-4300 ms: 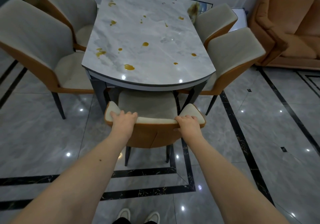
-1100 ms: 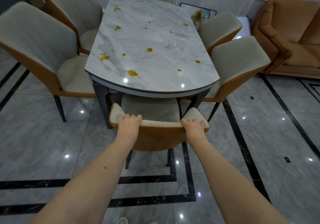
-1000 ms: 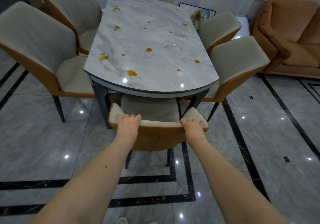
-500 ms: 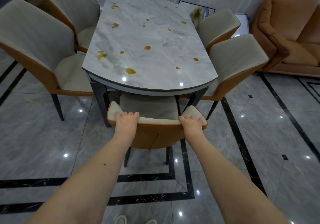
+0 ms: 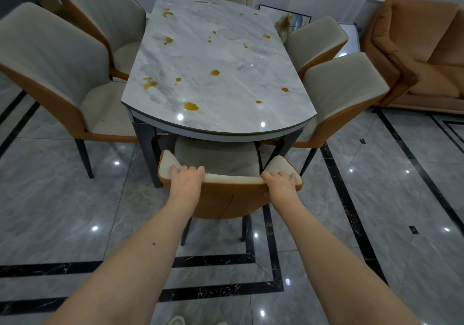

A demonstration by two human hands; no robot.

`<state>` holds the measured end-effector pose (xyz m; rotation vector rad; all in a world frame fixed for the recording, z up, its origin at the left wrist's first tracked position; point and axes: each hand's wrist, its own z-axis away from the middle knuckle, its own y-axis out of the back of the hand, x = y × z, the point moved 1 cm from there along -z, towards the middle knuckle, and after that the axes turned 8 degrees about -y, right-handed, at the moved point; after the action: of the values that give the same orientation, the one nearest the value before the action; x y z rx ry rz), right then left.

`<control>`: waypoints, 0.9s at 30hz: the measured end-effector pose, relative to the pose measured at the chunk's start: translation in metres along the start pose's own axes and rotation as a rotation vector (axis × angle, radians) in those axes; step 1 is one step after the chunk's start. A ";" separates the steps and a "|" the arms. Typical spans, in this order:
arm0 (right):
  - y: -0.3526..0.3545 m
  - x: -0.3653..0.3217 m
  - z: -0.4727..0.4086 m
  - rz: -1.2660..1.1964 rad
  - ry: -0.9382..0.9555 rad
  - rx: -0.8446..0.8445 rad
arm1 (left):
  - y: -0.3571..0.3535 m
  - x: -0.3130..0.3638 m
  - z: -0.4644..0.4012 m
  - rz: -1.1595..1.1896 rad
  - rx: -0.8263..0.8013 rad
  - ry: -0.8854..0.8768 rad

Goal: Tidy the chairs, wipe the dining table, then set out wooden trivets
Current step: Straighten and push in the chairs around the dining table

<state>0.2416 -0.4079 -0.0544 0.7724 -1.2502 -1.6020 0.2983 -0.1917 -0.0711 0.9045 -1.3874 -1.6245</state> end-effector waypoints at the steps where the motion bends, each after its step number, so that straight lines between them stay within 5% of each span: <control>1: 0.001 0.000 0.001 -0.002 0.004 0.000 | 0.000 0.000 0.000 0.002 0.000 -0.002; 27: 0.010 -0.007 0.013 -0.013 -0.061 -0.023 | 0.003 -0.003 0.001 0.045 0.022 -0.052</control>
<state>0.2355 -0.3976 -0.0414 0.7228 -1.2701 -1.6587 0.2985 -0.1887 -0.0682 0.8431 -1.4532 -1.6126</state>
